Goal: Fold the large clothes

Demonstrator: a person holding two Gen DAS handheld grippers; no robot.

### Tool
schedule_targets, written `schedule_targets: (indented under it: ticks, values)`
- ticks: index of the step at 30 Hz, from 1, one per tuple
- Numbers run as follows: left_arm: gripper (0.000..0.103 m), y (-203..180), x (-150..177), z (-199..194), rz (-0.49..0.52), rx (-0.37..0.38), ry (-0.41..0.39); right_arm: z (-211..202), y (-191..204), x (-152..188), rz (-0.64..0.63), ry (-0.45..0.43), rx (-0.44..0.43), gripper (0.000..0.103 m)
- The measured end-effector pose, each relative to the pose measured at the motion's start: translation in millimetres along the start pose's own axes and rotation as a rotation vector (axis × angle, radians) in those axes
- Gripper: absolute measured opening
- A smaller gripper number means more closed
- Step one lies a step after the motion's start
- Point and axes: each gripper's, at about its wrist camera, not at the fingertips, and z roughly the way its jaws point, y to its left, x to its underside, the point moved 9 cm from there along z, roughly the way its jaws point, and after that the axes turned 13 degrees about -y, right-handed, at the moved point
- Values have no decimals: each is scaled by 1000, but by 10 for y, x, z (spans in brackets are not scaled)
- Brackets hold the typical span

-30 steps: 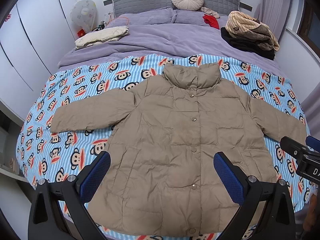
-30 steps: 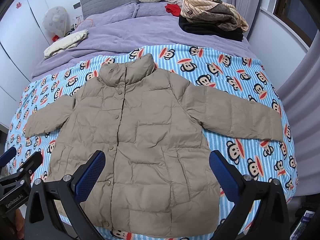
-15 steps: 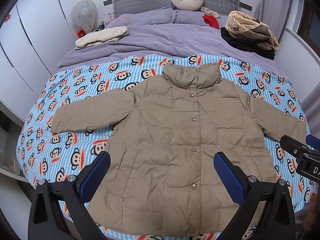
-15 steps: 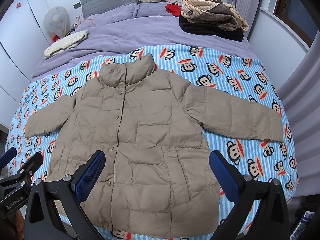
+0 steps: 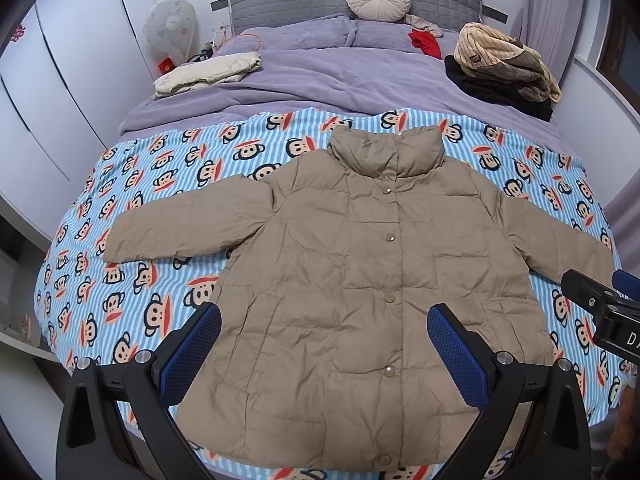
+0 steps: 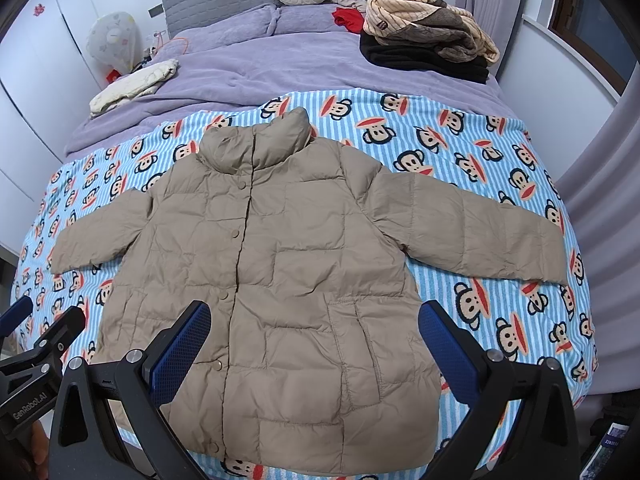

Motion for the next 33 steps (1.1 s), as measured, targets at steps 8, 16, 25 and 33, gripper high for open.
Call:
schedule_targets:
  ticks: [8, 16, 25, 33]
  values:
    - [103, 43, -10, -8, -7, -8, -1, 17, 1, 3, 2, 1, 0, 103]
    - [103, 46, -8, -9, -8, -8, -1, 14, -12, 6, 3, 2, -2, 103]
    - [103, 42, -8, -8, -6, -7, -1, 17, -22, 5, 4, 2, -2, 103]
    - [103, 36, -8, 0, 1, -3, 0, 23, -32, 5, 4, 3, -4, 103]
